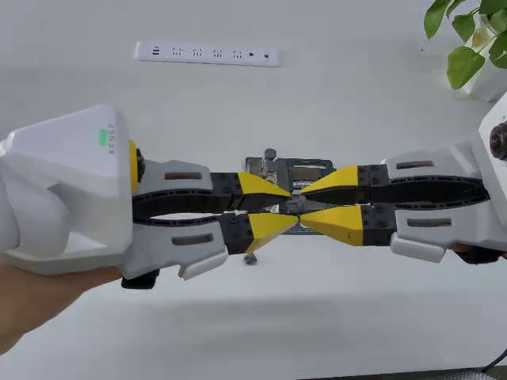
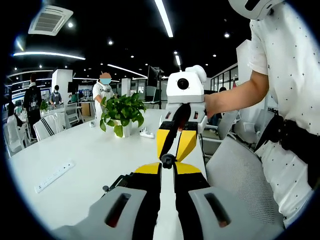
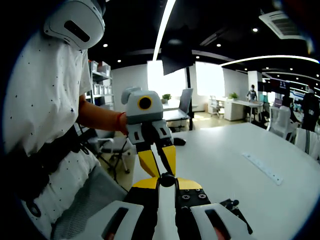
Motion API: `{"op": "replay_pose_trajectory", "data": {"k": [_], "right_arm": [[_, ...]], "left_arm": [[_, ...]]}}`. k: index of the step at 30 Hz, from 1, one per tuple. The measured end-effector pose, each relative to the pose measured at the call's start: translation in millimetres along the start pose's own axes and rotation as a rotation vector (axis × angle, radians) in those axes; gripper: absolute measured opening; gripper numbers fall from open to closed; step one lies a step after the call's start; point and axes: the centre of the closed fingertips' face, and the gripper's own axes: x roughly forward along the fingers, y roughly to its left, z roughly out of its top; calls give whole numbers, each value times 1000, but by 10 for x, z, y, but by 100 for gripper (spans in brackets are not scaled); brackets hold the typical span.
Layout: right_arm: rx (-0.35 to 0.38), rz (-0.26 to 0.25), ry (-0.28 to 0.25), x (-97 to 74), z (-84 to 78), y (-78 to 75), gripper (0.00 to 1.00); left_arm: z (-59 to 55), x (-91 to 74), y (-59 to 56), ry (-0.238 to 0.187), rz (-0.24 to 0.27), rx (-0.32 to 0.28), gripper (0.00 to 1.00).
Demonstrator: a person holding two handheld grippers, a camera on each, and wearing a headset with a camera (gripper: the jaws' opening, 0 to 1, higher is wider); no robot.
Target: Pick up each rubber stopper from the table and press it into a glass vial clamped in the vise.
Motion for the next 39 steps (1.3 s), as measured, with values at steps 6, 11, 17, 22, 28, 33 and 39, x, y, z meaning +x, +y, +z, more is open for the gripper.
{"op": "replay_pose_trajectory", "data": {"k": [6, 11, 17, 22, 28, 33, 39], "right_arm": [[1, 5, 2, -7, -9, 6, 6], [-4, 13, 5, -8, 13, 9, 7], [-9, 26, -12, -7, 80, 28, 7], [-21, 36, -21, 4, 143, 59, 7], [-24, 53, -24, -11, 163, 82, 7], [-32, 78, -19, -24, 185, 123, 7], [-38, 95, -16, -27, 192, 148, 7]], "left_arm": [[22, 9, -31, -2, -9, 19, 5], [40, -18, -23, -23, -17, -18, 4], [-37, -240, 82, -60, -36, -59, 4], [-98, -393, 147, -86, -51, -93, 4], [-144, -475, 150, -100, -77, -128, 4], [-144, -518, 117, -116, -109, -159, 4], [-133, -522, 64, -120, -130, -181, 4]]}}
